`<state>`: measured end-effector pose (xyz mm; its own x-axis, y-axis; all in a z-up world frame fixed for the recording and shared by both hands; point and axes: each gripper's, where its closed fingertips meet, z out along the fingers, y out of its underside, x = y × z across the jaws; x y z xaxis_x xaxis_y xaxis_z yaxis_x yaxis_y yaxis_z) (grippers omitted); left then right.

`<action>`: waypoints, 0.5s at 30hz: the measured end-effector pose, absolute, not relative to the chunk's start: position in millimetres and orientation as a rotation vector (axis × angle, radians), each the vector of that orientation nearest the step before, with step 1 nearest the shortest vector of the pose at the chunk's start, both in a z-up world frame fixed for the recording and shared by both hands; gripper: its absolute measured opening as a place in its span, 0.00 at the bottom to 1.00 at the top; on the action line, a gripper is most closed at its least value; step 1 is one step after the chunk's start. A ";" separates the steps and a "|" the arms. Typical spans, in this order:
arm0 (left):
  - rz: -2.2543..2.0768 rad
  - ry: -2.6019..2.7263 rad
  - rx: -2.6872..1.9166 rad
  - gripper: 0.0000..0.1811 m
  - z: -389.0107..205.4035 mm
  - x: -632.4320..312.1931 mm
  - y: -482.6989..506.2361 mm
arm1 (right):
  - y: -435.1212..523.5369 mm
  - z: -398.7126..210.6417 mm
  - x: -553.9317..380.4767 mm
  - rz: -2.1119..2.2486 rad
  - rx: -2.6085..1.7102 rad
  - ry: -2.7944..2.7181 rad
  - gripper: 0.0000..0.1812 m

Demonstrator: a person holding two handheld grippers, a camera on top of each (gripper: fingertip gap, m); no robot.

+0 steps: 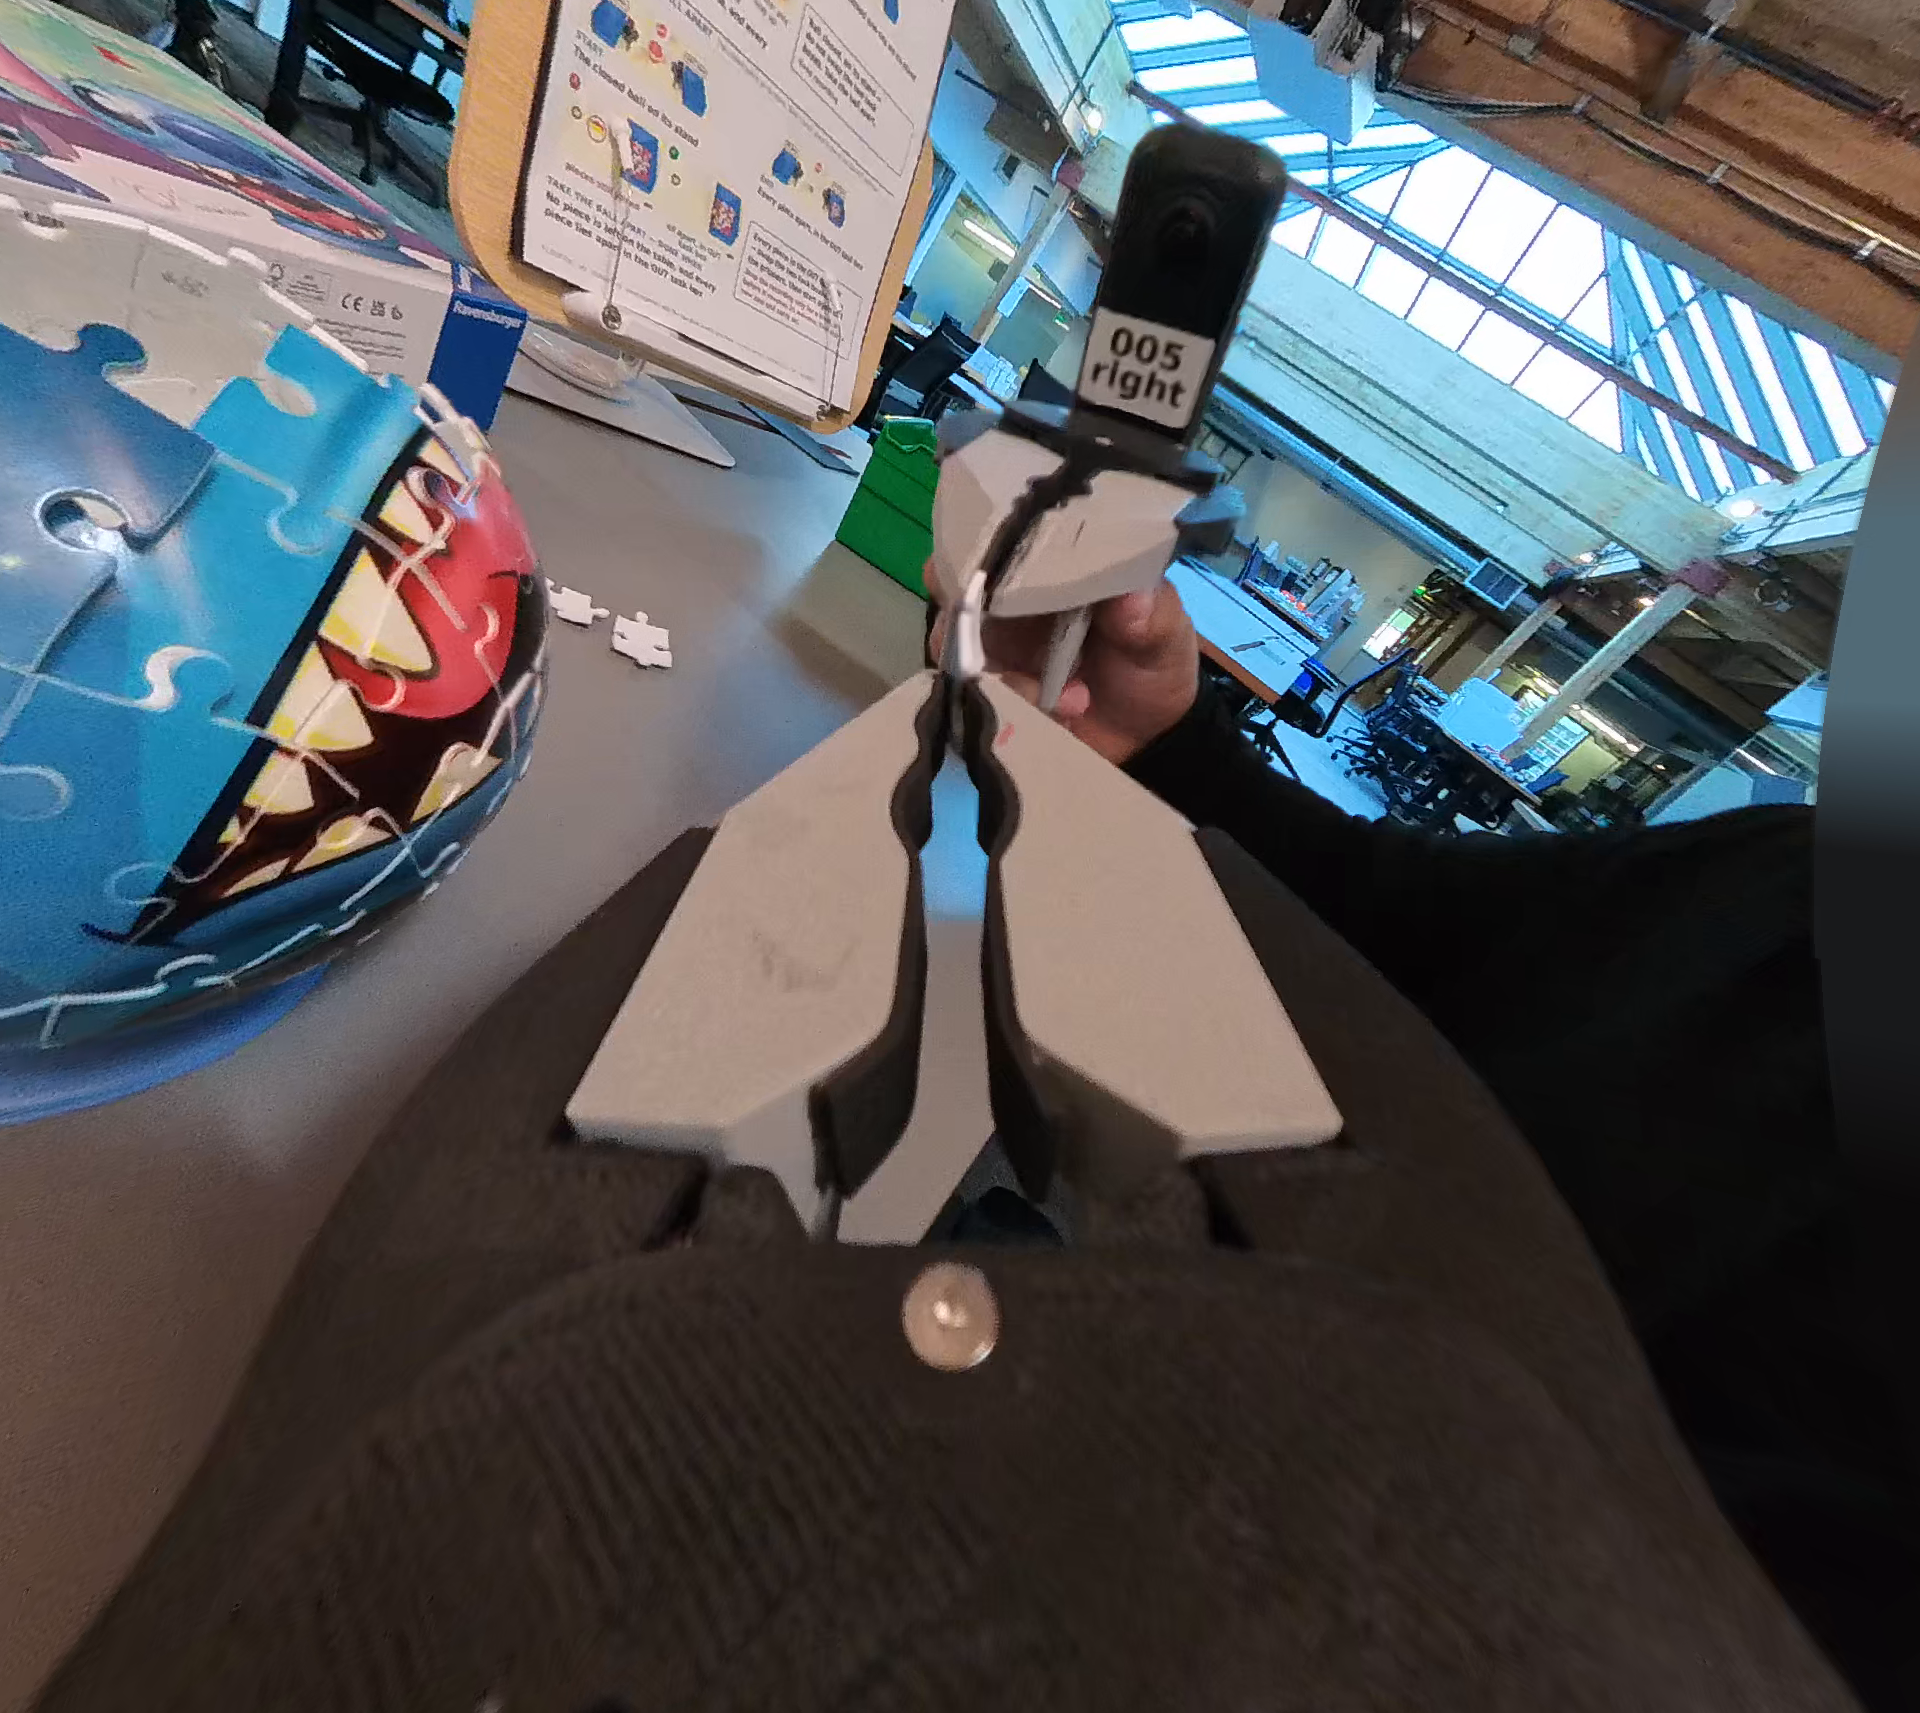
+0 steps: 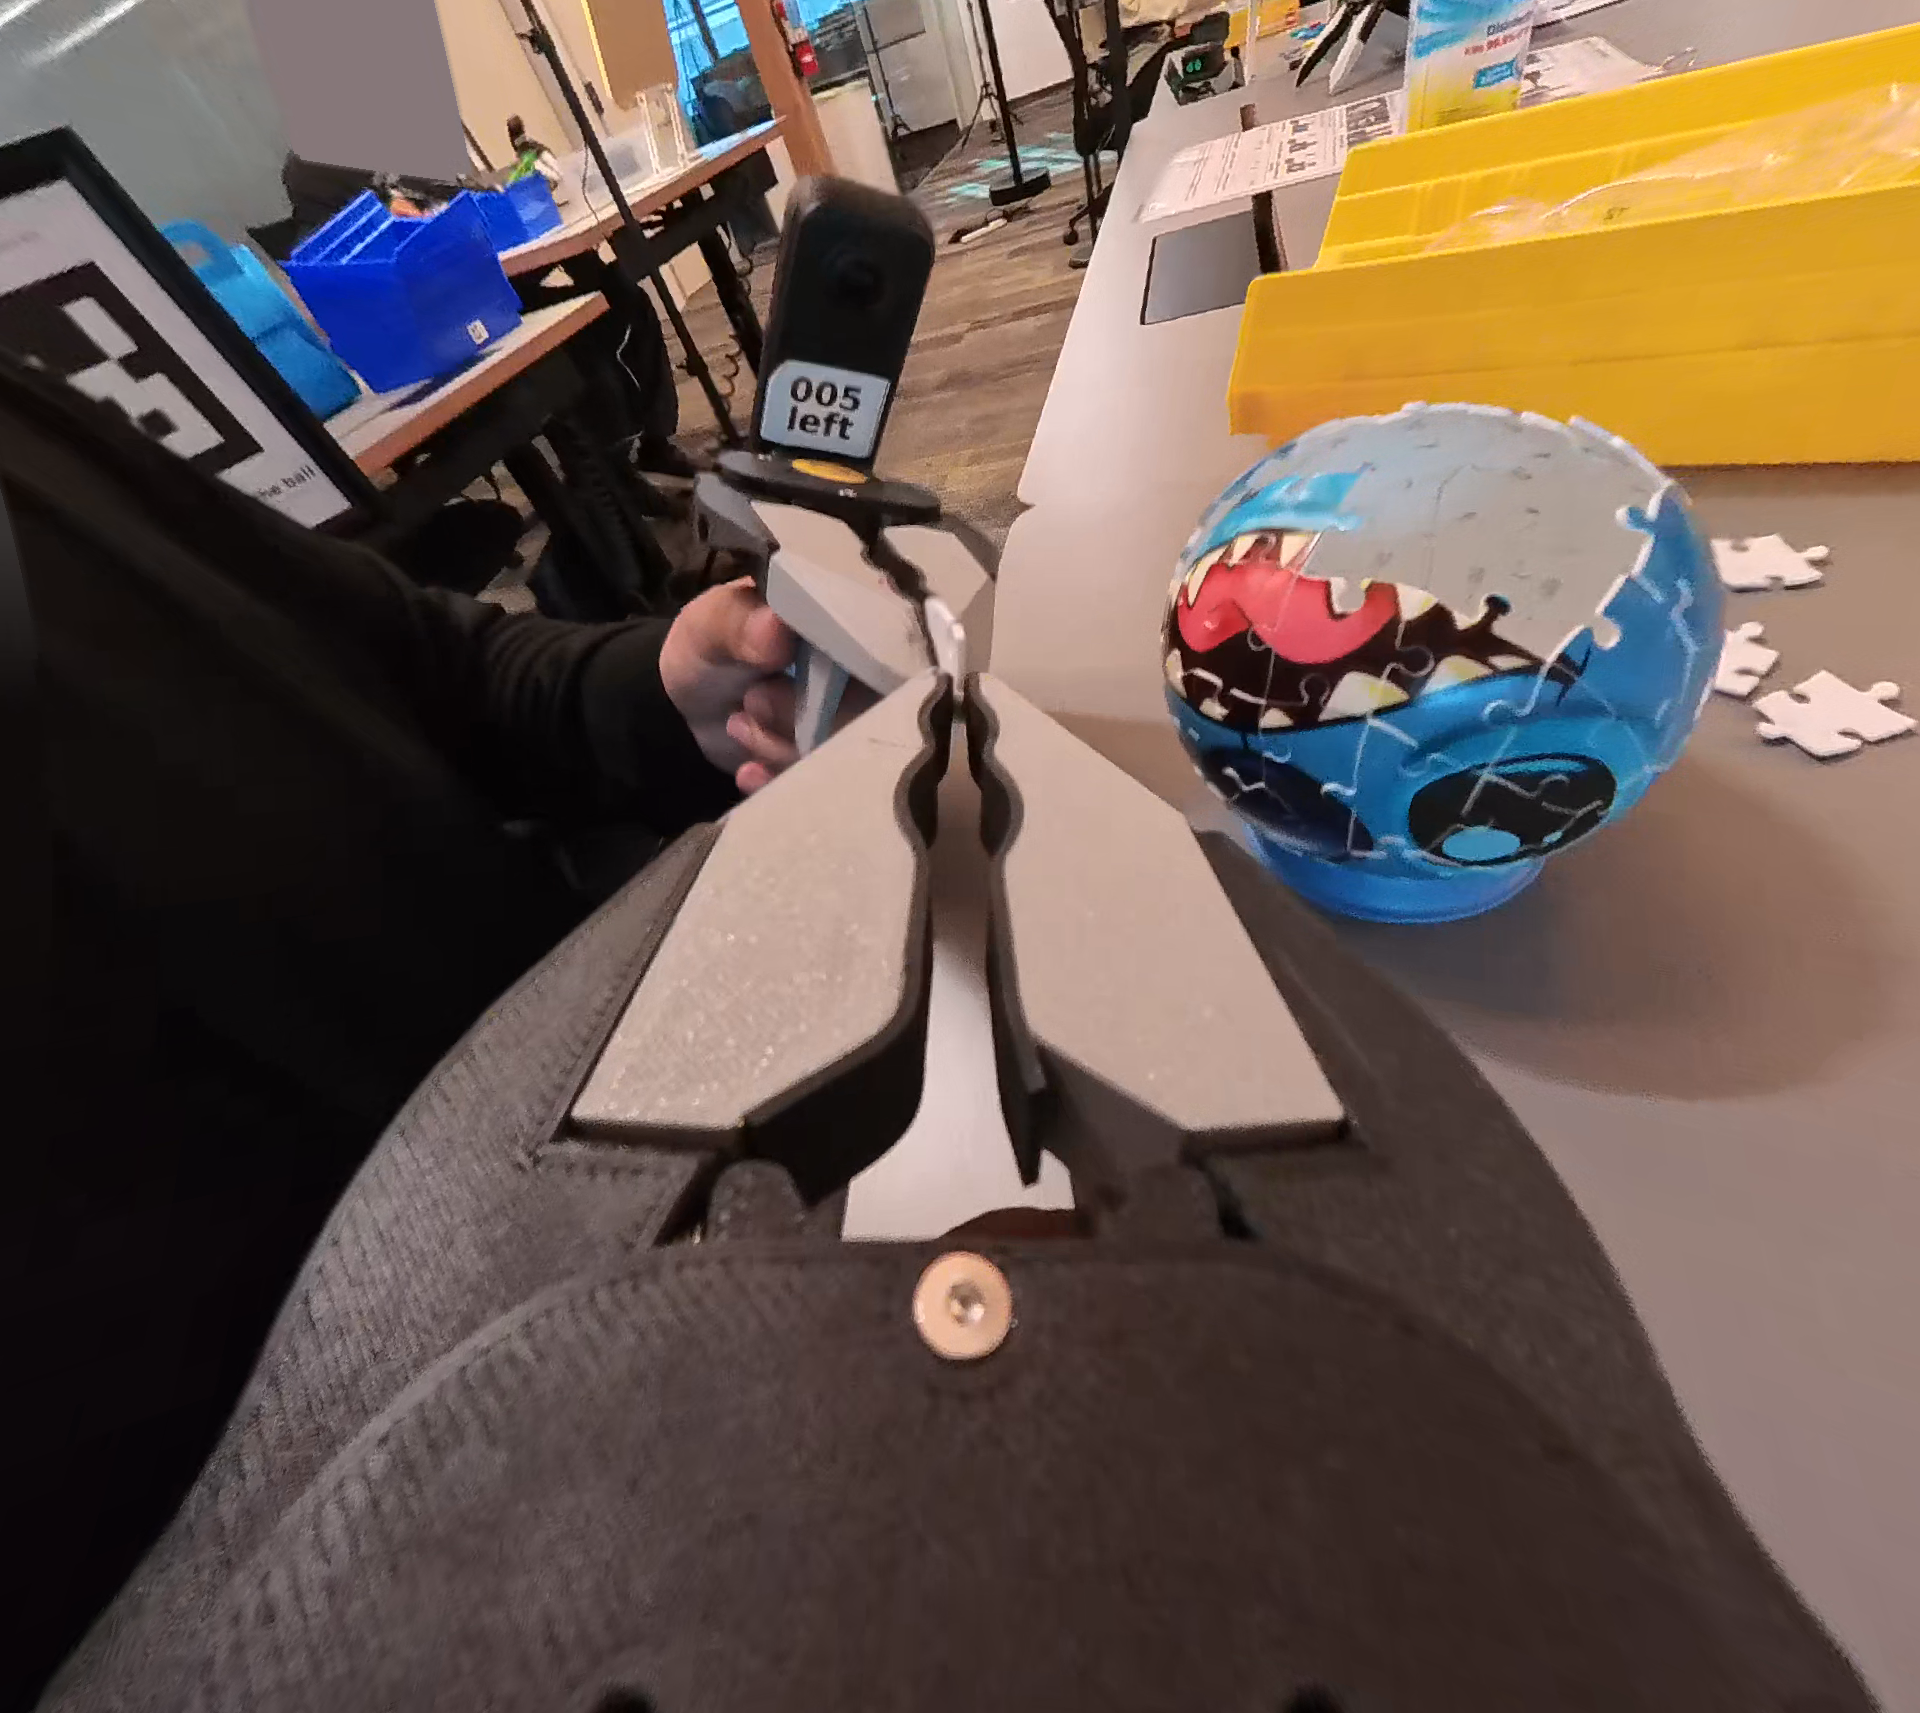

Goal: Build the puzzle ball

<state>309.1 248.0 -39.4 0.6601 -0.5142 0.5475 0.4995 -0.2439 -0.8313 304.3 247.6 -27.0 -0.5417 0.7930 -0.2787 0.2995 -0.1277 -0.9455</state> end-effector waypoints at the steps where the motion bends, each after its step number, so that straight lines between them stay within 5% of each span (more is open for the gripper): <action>1: -0.959 0.015 -1.554 0.00 -40.1 309.2 248.4 | 247.7 -24.6 300.9 1.704 -1.214 -1.755 0.00; 15: -0.724 0.154 -1.780 0.00 -55.5 296.2 259.5 | 251.2 -29.9 281.6 1.535 -1.211 -1.828 0.02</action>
<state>296.2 259.5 -55.5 0.8012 -0.4514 0.3928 0.2519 -0.3410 -0.9057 281.6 251.2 -29.9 -0.5058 0.8425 -0.1852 0.3281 -0.0107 -0.9446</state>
